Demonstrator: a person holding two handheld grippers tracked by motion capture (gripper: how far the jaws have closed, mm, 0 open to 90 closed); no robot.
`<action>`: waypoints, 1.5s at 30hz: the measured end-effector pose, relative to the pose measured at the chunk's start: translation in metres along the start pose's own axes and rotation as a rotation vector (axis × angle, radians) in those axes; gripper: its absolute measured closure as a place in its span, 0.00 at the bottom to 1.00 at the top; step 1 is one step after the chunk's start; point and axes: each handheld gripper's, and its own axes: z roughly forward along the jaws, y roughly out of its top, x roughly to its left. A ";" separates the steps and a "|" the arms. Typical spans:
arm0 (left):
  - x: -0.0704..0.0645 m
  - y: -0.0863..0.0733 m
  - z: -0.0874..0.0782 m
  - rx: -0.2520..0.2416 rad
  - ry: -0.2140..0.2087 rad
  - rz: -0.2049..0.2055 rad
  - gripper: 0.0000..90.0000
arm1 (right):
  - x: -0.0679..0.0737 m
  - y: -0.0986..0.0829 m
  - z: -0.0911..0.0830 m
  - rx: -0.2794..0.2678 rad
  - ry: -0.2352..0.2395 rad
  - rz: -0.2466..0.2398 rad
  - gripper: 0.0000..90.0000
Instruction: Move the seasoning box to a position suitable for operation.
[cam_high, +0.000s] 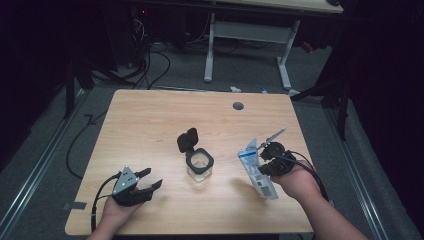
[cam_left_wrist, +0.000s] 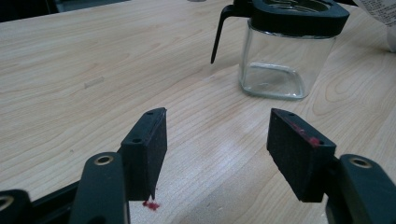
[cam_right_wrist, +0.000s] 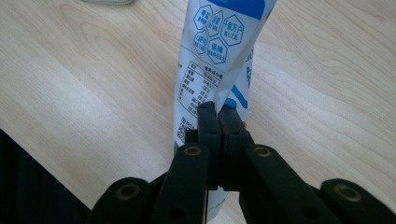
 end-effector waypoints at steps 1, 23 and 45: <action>0.000 0.000 0.000 0.000 -0.001 0.000 0.42 | 0.000 0.001 0.000 0.002 0.002 -0.004 1.00; -0.005 0.000 0.002 0.008 -0.015 0.014 0.43 | 0.007 0.006 -0.006 0.057 0.013 -0.041 1.00; -0.018 0.003 0.007 0.006 -0.068 0.033 0.43 | 0.020 0.030 -0.021 0.107 0.029 -0.086 1.00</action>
